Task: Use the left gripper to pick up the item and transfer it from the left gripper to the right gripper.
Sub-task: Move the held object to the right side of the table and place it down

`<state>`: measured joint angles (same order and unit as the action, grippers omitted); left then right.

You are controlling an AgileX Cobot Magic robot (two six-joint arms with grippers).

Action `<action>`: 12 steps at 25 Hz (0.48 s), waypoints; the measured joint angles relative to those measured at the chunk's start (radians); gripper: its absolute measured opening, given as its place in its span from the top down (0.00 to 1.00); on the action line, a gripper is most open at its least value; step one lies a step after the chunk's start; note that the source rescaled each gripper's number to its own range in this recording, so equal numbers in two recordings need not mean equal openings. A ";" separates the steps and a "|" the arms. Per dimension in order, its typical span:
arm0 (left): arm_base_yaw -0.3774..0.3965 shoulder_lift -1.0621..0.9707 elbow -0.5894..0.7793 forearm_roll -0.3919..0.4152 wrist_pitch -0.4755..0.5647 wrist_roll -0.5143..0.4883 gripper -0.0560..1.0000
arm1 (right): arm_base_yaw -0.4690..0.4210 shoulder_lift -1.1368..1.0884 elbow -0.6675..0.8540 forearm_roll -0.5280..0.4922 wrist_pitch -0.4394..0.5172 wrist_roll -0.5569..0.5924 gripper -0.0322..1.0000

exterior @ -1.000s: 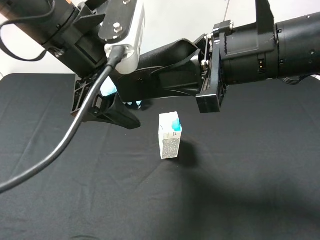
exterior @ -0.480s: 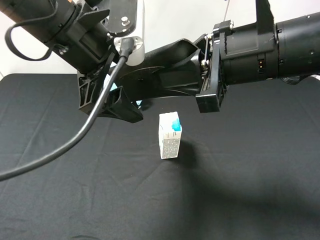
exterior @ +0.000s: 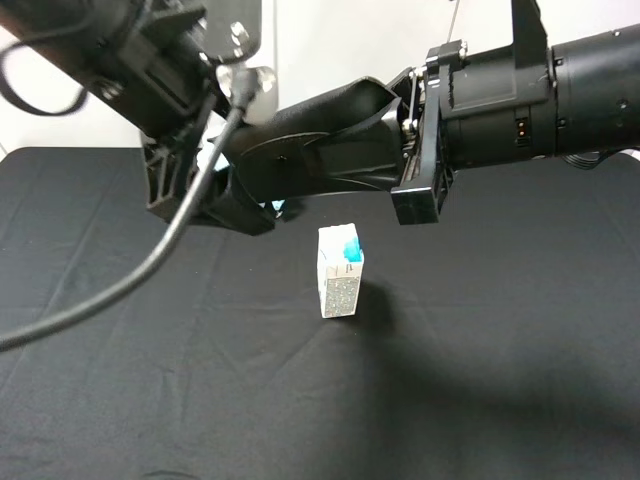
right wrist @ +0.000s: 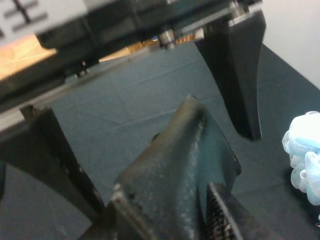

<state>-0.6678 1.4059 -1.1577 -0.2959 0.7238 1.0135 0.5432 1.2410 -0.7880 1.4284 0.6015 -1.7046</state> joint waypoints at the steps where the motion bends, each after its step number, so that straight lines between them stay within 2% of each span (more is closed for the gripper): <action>1: 0.000 -0.018 0.000 0.019 0.000 -0.029 0.07 | 0.000 0.000 0.000 0.000 0.000 0.000 0.96; 5: 0.000 -0.091 0.000 0.101 0.015 -0.137 0.07 | 0.000 0.000 0.000 0.000 0.000 0.000 0.96; 12: 0.000 -0.228 0.000 0.220 0.153 -0.365 0.07 | 0.000 0.000 0.000 0.000 0.000 0.000 0.96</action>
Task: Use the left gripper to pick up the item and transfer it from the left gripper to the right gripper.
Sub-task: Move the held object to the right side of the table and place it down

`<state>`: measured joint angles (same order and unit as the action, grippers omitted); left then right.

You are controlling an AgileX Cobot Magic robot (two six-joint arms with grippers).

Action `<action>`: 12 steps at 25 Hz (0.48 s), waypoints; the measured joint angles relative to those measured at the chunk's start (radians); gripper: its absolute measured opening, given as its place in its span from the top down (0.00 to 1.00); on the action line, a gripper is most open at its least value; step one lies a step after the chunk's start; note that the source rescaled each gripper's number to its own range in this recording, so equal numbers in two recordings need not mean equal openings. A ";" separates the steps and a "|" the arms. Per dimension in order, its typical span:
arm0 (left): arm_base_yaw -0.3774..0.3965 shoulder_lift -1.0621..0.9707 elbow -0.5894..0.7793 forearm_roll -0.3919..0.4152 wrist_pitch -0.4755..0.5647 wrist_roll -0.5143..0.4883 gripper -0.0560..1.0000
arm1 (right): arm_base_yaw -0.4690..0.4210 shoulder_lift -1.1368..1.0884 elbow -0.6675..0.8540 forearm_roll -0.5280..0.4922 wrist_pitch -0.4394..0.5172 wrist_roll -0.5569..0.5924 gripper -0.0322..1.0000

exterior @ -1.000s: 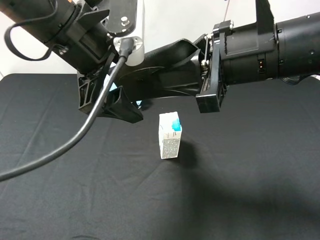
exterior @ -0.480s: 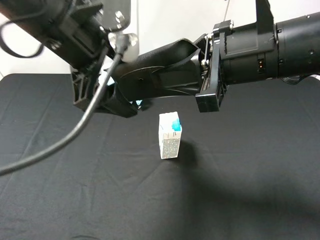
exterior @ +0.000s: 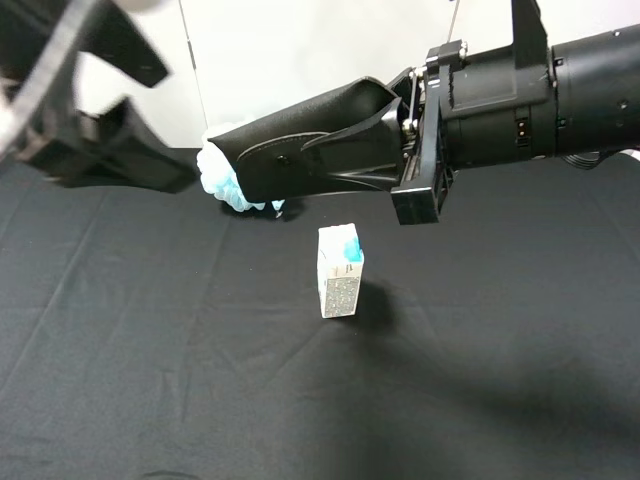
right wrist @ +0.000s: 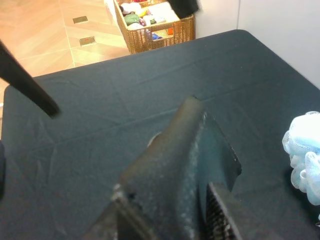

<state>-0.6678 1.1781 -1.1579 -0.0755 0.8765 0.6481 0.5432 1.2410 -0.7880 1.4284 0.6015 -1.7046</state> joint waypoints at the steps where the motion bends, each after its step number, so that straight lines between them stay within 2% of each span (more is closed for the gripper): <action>1: 0.000 -0.017 0.000 0.018 0.023 -0.030 0.07 | 0.000 0.000 0.000 0.000 0.000 0.000 0.96; 12: 0.000 -0.192 -0.001 0.214 0.211 -0.398 0.07 | 0.000 0.000 0.000 0.000 -0.001 0.000 0.96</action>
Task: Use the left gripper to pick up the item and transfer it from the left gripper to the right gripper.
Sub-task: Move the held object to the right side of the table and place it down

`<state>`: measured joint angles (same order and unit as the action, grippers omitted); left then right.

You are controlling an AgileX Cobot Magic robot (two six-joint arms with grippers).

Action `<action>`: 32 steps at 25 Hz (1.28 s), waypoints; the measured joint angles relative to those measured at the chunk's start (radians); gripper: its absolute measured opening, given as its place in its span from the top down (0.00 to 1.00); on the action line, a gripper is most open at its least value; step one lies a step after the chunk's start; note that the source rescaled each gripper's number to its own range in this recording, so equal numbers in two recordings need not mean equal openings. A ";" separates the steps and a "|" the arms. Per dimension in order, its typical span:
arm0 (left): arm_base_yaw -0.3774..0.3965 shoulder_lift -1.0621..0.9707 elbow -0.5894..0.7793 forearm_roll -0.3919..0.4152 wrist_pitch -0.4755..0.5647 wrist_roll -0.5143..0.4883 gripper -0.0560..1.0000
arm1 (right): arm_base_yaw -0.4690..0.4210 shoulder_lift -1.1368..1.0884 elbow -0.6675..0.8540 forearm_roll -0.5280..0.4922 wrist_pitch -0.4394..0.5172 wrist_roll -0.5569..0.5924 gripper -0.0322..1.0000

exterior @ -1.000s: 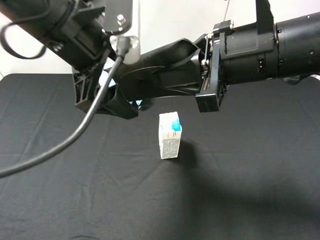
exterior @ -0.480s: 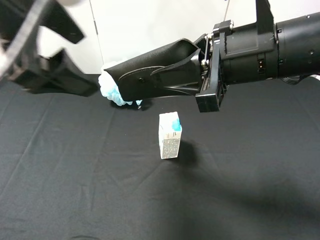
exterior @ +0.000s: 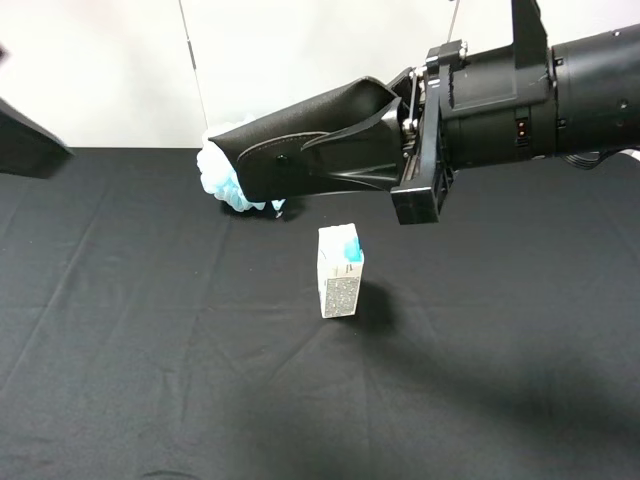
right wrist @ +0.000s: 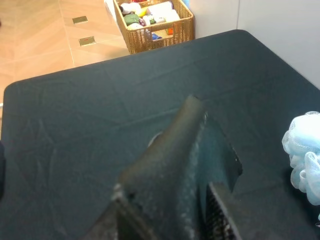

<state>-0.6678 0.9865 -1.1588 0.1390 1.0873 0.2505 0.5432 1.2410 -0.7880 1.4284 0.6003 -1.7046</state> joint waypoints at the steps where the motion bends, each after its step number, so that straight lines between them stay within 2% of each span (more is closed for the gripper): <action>1: 0.000 -0.014 0.000 0.015 0.017 -0.034 0.07 | 0.000 0.000 0.000 0.000 0.000 0.000 0.96; 4: 0.000 -0.059 0.005 0.049 0.075 -0.092 0.07 | 0.000 0.000 0.000 0.000 0.000 0.000 0.96; 6: 0.000 -0.104 0.028 0.055 0.075 -0.113 0.07 | 0.000 0.000 0.000 0.000 0.000 0.000 0.96; 18: 0.000 -0.465 0.326 0.054 0.076 -0.227 0.07 | 0.000 0.000 0.000 0.000 0.000 0.023 0.96; 27: 0.000 -0.772 0.556 -0.090 0.070 -0.250 0.07 | 0.000 0.000 0.000 0.000 0.000 0.027 0.96; 32: 0.000 -0.872 0.629 -0.111 0.056 -0.258 0.07 | 0.000 0.000 0.000 -0.001 0.000 0.071 0.97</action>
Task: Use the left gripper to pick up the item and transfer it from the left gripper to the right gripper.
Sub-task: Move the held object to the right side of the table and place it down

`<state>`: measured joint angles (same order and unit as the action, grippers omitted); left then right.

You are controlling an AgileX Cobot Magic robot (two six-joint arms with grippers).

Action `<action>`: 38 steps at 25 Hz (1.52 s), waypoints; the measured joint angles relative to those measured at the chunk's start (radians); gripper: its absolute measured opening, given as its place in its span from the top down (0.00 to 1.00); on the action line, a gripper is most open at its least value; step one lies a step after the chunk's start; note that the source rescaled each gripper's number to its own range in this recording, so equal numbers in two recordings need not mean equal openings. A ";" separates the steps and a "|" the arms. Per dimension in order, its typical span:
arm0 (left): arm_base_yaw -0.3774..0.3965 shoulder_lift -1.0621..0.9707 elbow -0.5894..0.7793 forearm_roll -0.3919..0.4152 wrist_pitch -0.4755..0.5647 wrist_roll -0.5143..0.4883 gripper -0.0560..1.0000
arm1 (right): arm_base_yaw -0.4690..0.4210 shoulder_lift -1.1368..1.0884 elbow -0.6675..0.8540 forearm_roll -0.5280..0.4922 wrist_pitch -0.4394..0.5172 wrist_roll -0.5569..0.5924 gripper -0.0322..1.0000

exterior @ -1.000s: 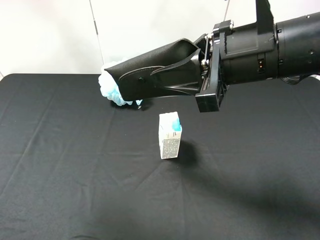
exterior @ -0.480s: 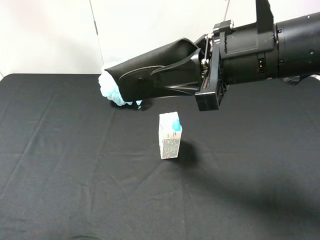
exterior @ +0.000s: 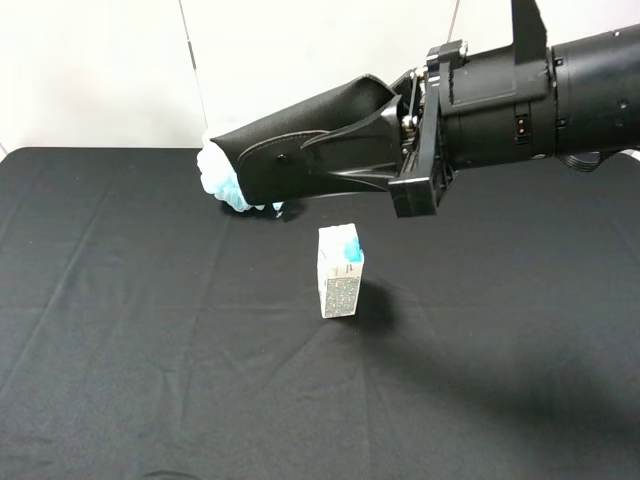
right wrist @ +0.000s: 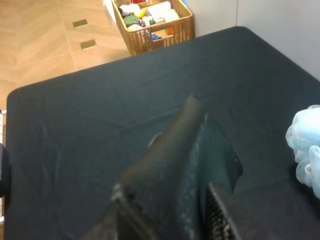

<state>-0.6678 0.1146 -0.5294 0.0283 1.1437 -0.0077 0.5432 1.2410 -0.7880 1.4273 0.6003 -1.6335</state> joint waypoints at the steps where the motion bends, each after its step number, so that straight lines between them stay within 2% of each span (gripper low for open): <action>1: 0.000 -0.010 0.002 -0.001 -0.011 0.000 0.07 | 0.000 0.000 0.000 -0.003 0.000 0.011 0.97; 8: 0.000 -0.018 0.033 -0.006 -0.075 -0.013 0.07 | 0.000 0.000 0.000 -0.026 -0.012 0.054 0.97; 19: 0.000 -0.018 0.033 -0.011 -0.080 -0.015 0.07 | 0.000 0.000 0.000 -0.031 -0.021 0.066 0.97; 21: 0.025 -0.018 0.033 -0.013 -0.080 -0.015 0.07 | 0.000 0.000 0.000 -0.031 -0.025 0.067 0.97; 23: 0.078 -0.018 0.033 -0.013 -0.081 -0.015 0.07 | 0.000 0.000 0.000 -0.032 -0.031 0.067 0.97; 26: 0.198 -0.018 0.033 -0.013 -0.081 -0.015 0.07 | 0.000 0.000 0.000 -0.038 -0.046 0.067 0.97; 27: 0.198 -0.018 0.033 -0.013 -0.081 -0.015 0.07 | 0.000 0.000 0.000 -0.044 -0.048 0.067 0.97; 32: 0.440 -0.018 0.033 -0.013 -0.081 -0.015 0.07 | 0.000 0.000 0.000 -0.100 -0.079 0.069 0.97; 38: 0.651 -0.018 0.033 -0.012 -0.081 -0.015 0.07 | 0.000 0.000 0.000 -0.176 -0.189 0.110 0.97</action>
<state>-0.0165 0.0966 -0.4960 0.0160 1.0630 -0.0231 0.5432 1.2410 -0.7880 1.2518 0.4115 -1.5238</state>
